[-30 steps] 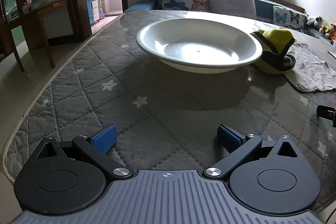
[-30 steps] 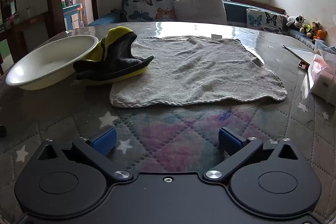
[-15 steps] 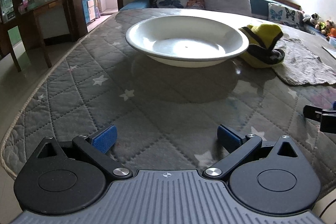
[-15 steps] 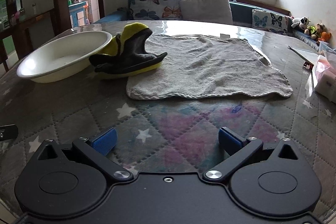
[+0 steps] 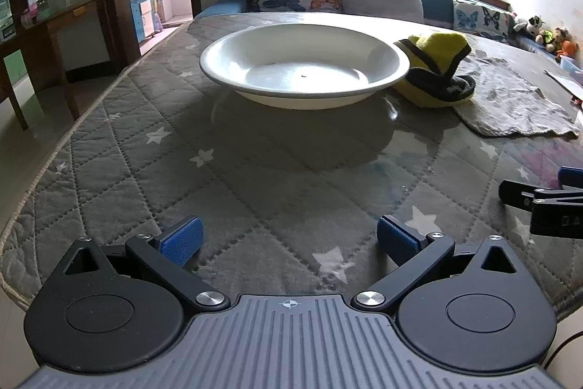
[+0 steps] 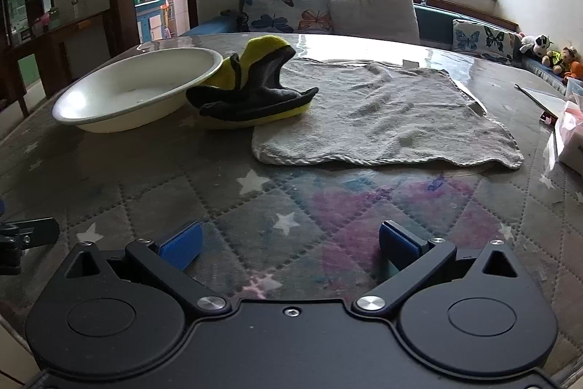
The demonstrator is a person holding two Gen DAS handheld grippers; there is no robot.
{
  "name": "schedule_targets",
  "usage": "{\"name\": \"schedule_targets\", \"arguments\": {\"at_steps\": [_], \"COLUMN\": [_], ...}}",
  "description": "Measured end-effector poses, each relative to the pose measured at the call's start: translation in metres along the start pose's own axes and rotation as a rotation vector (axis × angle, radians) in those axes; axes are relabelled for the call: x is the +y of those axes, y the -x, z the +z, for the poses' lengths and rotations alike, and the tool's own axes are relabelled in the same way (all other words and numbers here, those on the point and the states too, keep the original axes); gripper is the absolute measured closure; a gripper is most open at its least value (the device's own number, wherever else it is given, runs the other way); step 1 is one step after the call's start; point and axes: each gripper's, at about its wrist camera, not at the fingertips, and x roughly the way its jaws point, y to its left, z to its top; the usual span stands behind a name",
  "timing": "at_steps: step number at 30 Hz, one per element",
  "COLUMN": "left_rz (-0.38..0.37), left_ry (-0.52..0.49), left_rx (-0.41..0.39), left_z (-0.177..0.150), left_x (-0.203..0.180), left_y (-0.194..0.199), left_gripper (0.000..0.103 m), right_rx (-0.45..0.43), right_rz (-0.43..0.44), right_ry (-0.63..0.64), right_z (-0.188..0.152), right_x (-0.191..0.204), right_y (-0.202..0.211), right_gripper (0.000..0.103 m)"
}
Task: Clean bowl
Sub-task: 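Move the right tool toward the yellow-and-black sponge beside the white bowl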
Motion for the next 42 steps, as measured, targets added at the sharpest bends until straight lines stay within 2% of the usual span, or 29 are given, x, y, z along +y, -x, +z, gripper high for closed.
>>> {"name": "schedule_targets", "arguments": {"at_steps": [15, 42], "left_rz": [-0.02, -0.041], "left_ry": [-0.021, -0.032], "left_rx": [0.013, 0.037], "left_z": [-0.004, 0.002], "left_x": [-0.005, -0.005], "left_y": [0.006, 0.003], "left_gripper": [0.0, 0.0], "right_rx": [0.012, 0.017], "right_rz": [0.047, 0.076], "right_ry": [0.033, 0.067], "right_z": [-0.003, 0.0], "right_x": [0.012, 0.023], "right_y": [0.007, 0.001], "right_gripper": [0.0, 0.0]}}
